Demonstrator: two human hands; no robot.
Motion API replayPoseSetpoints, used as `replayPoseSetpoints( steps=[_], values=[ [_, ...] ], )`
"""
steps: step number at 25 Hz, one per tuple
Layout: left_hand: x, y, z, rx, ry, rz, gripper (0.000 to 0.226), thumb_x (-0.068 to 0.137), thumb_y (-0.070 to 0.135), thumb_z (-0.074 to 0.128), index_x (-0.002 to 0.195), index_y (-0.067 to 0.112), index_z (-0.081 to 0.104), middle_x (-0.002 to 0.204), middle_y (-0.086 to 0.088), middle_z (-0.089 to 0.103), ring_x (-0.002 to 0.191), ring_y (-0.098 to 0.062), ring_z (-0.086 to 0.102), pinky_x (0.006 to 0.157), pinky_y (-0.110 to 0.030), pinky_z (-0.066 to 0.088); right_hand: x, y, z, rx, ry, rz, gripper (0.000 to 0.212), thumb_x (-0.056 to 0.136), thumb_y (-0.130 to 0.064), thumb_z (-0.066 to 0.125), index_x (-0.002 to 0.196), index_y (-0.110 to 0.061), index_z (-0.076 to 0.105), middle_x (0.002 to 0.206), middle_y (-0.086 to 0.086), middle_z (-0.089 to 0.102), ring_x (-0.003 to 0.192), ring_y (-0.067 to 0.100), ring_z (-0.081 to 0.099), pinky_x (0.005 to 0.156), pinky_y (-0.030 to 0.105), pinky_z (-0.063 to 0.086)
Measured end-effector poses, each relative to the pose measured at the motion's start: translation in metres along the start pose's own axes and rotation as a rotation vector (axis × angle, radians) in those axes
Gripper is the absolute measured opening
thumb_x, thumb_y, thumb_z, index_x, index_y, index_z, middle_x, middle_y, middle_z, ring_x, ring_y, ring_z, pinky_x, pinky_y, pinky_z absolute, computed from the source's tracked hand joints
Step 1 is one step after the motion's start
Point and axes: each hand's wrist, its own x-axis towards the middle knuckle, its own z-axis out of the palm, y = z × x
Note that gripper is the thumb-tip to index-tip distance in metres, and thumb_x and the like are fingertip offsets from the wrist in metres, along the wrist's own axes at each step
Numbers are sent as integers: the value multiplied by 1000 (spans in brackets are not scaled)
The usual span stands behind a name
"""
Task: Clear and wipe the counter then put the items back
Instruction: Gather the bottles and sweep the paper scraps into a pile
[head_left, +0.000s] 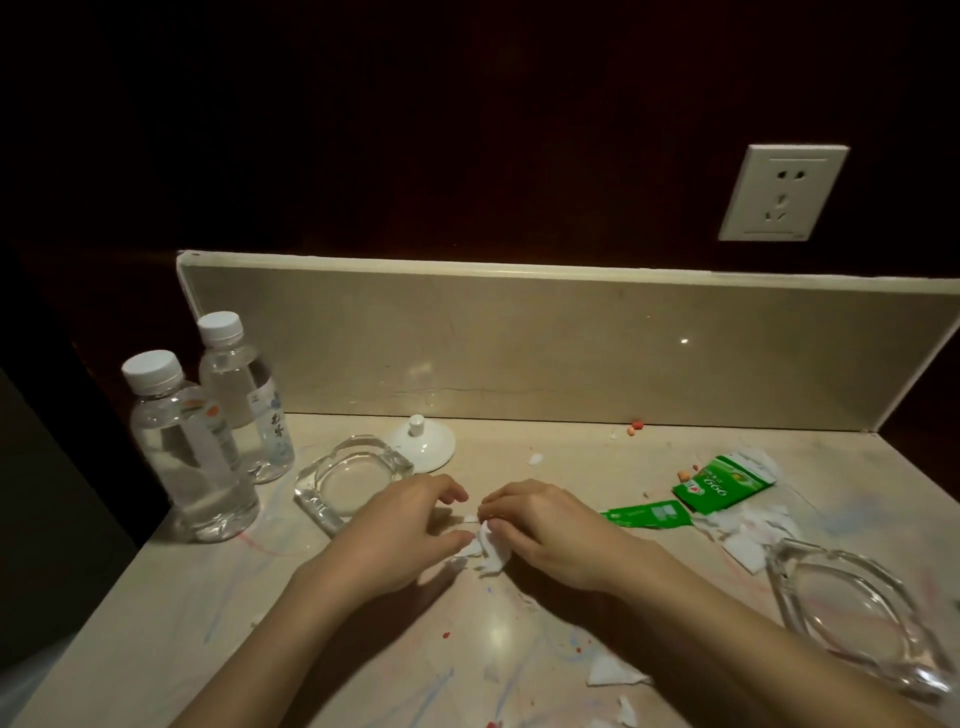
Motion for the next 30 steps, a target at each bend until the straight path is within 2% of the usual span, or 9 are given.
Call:
replayPoseSetpoints(
  steps=[2, 5, 7, 10, 13, 19, 22, 26, 30],
  values=[
    [2, 3, 3, 8, -12, 16, 42, 86, 42, 64, 124, 29, 55, 124, 12, 57, 98, 6, 52, 89, -16, 44, -2, 20, -12, 34, 109, 80, 36, 99, -29, 42, 125, -13, 60, 128, 1, 59, 116, 16, 52, 99, 28, 40],
    [-4, 2, 3, 15, -10, 2, 42, 86, 44, 63, 125, 30, 54, 124, 13, 55, 103, 3, 54, 93, -21, 46, 5, 92, -36, 0, 266, 462, 35, 96, -22, 45, 124, -7, 59, 128, 12, 58, 116, 27, 53, 95, 33, 41],
    [-14, -4, -2, 36, -5, -25, 42, 86, 45, 63, 124, 31, 53, 124, 15, 55, 107, 1, 54, 94, -23, 46, 6, 136, -44, -51, 291, 646, 30, 95, -20, 45, 111, -2, 63, 117, 19, 61, 105, 33, 55, 85, 35, 44],
    [-31, -14, -11, 43, 14, -76, 41, 85, 45, 64, 123, 32, 53, 124, 15, 55, 105, 3, 51, 94, -20, 44, 10, 162, -41, -66, 314, 719, 29, 95, -22, 48, 106, -2, 66, 109, 19, 62, 98, 34, 57, 85, 40, 48],
    [-48, -20, -20, 83, 26, -117, 42, 86, 44, 63, 124, 32, 53, 124, 14, 54, 101, 3, 50, 89, -17, 42, 15, 155, -37, -98, 338, 705, 27, 94, -20, 50, 107, -4, 67, 108, 17, 64, 98, 32, 58, 85, 39, 48],
    [-67, -23, -18, 87, 22, -162, 50, 85, 46, 64, 130, 30, 49, 126, 9, 56, 112, -6, 53, 89, -19, 42, 29, 116, -21, 43, 313, 551, 19, 93, -17, 54, 107, -14, 68, 100, 7, 68, 85, 20, 61, 78, 38, 55],
    [-71, -18, -10, 126, 5, -135, 56, 86, 48, 60, 136, 31, 41, 131, 10, 52, 117, -8, 48, 87, -17, 35, 32, 90, -13, 118, 287, 468, 23, 94, -16, 55, 113, -14, 67, 106, 4, 67, 95, 18, 60, 83, 32, 53],
    [-68, -4, 4, 106, -1, -66, 61, 87, 47, 59, 141, 30, 35, 141, 11, 44, 128, -8, 40, 100, -19, 31, 29, 57, -3, 143, 253, 330, 21, 92, -12, 54, 106, -14, 70, 106, 0, 68, 101, 17, 61, 92, 33, 50],
    [-53, 10, 15, 64, -27, -17, 65, 86, 44, 61, 142, 27, 32, 136, 6, 49, 122, -13, 45, 94, -22, 35, 15, 29, 6, 120, 199, 202, 24, 93, -14, 52, 109, -15, 69, 108, -2, 68, 99, 13, 59, 91, 31, 48]
  ],
)
